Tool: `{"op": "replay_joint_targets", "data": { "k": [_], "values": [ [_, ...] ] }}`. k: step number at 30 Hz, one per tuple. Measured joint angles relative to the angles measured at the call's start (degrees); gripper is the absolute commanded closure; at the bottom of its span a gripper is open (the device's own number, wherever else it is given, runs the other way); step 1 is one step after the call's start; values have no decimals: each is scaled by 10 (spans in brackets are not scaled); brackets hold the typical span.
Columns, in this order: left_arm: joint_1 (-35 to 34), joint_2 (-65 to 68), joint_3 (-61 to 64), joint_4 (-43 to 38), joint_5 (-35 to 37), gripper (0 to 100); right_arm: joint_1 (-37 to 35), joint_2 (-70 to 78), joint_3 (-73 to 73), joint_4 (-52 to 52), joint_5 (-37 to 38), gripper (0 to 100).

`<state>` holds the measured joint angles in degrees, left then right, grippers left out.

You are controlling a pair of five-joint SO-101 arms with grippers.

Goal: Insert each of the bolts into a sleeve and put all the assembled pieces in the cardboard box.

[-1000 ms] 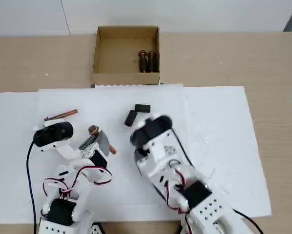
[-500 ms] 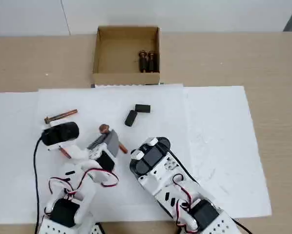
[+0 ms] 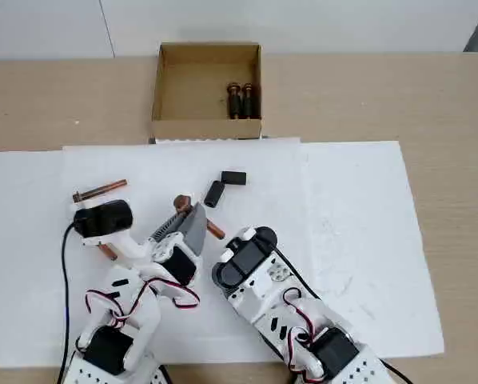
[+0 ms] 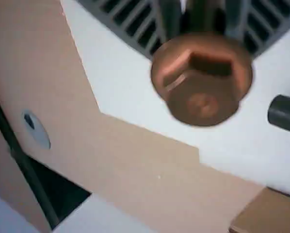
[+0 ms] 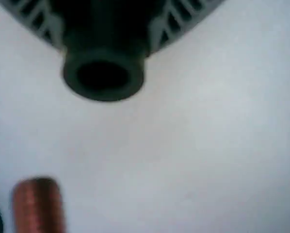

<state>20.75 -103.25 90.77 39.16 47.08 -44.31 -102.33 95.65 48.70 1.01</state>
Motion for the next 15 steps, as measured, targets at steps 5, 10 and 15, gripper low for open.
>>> {"op": "replay_joint_targets", "data": {
  "k": [5, 10, 15],
  "values": [
    [-1, 0, 0, 5, -27, 994, 0, 0, 0, 0, 0, 995],
    [1, 0, -1, 45, -64, 994, 0, 0, 0, 0, 0, 995],
    [18, 0, -21, 87, -80, 994, 0, 0, 0, -9, 20, 995]
  ]
}}
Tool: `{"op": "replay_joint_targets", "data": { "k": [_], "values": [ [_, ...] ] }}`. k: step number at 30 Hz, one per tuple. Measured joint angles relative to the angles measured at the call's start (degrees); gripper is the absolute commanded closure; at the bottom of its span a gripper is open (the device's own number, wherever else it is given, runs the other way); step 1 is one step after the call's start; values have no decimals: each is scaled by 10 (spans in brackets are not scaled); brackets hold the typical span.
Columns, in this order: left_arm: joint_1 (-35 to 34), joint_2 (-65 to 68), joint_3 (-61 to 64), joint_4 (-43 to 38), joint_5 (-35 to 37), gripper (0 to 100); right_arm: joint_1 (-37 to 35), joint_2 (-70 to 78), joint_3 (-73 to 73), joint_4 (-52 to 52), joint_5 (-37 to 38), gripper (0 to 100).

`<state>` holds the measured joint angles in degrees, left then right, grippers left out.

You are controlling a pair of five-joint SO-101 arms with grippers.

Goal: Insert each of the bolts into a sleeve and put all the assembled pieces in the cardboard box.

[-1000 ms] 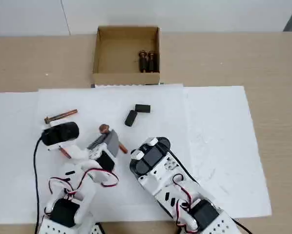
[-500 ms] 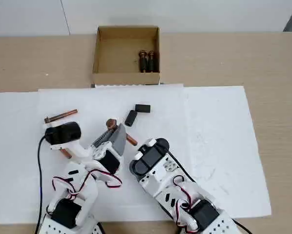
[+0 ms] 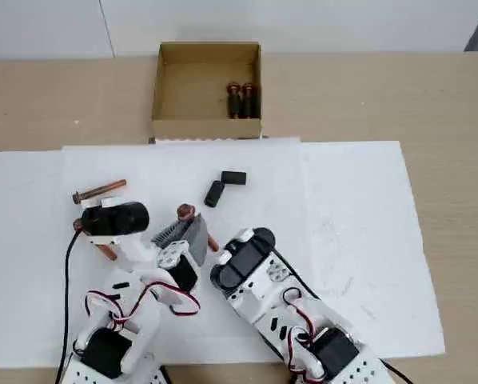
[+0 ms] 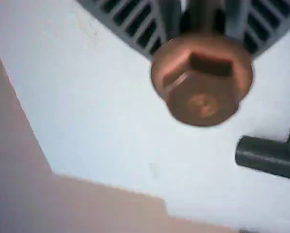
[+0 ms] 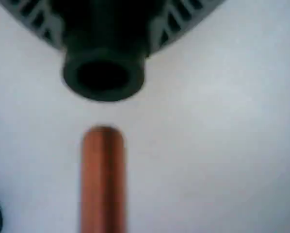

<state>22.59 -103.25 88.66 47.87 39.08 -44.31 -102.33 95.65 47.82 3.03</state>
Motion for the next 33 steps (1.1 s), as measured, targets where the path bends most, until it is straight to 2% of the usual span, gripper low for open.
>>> {"op": "replay_joint_targets", "data": {
  "k": [5, 17, 22, 30, 33],
  "values": [
    [29, -2, -8, 8, -4, 994, 1, 1, 0, -16, 13, 995],
    [40, -2, 5, 11, -4, 994, -1, 1, 0, -25, 14, 995],
    [72, -2, 20, 36, -4, 994, -1, 1, 0, -25, 29, 995],
    [80, -3, 21, 75, -4, 992, -2, 1, -2, -46, 31, 995],
    [80, -3, 21, 76, -9, 944, -3, 1, -2, -46, 31, 995]
  ]
}}
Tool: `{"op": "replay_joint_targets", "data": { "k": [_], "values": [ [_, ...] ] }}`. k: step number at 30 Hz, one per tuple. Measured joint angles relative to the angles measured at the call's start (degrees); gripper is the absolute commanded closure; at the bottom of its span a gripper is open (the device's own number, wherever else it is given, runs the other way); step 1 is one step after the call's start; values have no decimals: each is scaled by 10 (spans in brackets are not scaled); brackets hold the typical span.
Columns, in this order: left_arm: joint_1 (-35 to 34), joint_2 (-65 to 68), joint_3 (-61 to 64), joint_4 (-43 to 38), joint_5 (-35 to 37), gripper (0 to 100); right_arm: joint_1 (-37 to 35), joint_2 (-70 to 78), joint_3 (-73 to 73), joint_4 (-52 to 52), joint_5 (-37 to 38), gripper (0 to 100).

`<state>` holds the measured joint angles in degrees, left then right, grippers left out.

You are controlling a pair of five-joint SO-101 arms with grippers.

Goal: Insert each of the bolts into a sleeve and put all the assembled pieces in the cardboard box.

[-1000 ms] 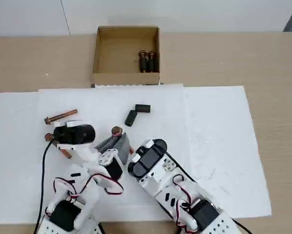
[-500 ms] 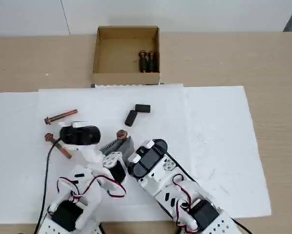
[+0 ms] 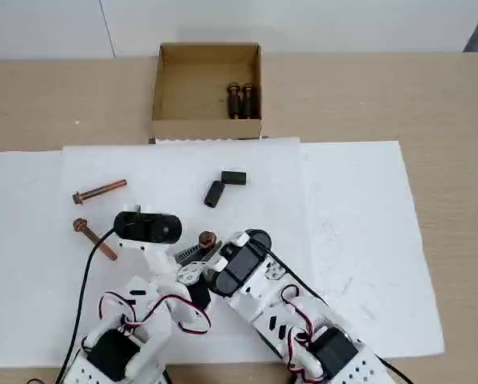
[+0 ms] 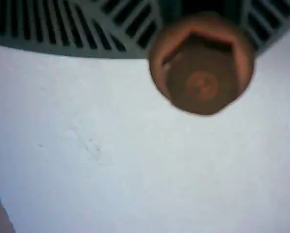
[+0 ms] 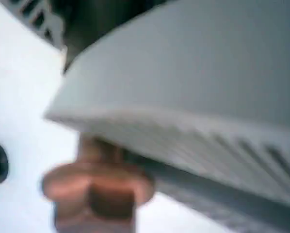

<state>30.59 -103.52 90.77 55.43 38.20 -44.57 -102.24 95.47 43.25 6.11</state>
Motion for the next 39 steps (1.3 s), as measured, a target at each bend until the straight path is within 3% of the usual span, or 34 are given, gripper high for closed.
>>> {"op": "replay_joint_targets", "data": {
  "k": [6, 12, 18, 21, 26, 32, 39],
  "values": [
    [-16, 2, 1, 2, -64, 745, 4, -1, 0, -2, 0, 995],
    [-60, 1, -17, -9, -128, 744, 31, -4, 0, -5, 1, 995],
    [-61, 1, -85, 4, -136, 745, 33, -4, 0, -5, 1, 995],
    [-69, 1, -123, 34, -136, 802, 33, -4, 0, -5, 1, 995],
    [-138, 1, -142, 54, -167, 998, 40, -4, 0, -5, 1, 995],
    [-224, 1, -122, 55, -252, 995, 112, -4, -8, 4, 1, 995],
    [-277, 1, -25, 55, -317, 995, 178, -4, -92, 121, -60, 995]
  ]
}}
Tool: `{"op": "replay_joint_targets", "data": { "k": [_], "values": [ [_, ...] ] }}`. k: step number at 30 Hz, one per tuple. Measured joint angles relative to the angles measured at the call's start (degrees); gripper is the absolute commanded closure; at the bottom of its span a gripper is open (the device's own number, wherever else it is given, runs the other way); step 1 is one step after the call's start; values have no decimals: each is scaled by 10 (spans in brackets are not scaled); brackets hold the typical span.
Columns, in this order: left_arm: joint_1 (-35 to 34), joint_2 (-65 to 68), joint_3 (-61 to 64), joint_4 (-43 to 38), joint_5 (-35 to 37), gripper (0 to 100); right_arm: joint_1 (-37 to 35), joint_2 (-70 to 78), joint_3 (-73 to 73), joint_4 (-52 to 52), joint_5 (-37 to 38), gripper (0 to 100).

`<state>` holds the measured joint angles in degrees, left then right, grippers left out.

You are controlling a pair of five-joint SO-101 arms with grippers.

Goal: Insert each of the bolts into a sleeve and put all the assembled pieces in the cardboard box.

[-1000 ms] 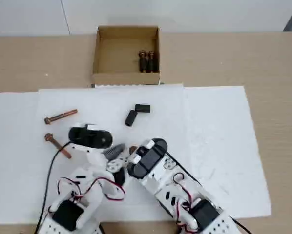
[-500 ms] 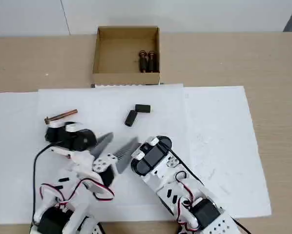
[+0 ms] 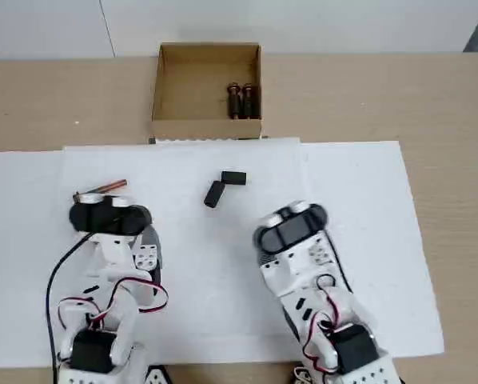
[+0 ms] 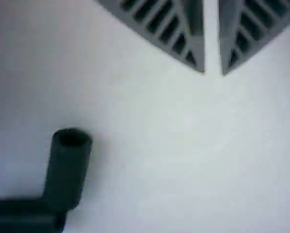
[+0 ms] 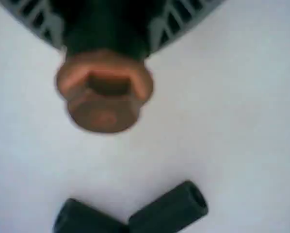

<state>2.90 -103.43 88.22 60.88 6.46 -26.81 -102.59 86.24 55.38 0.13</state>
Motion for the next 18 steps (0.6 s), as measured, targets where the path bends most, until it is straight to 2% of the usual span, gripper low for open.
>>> {"op": "replay_joint_targets", "data": {
  "k": [5, 9, 18],
  "values": [
    [-25, 0, 35, 0, -14, 994, 5, 2, -57, 38, -13, 995],
    [-29, 0, 55, 0, -19, 994, 2, 59, -102, 38, -16, 995],
    [-29, 0, 54, 0, -20, 994, 4, 396, -340, -21, -53, 995]
  ]
}}
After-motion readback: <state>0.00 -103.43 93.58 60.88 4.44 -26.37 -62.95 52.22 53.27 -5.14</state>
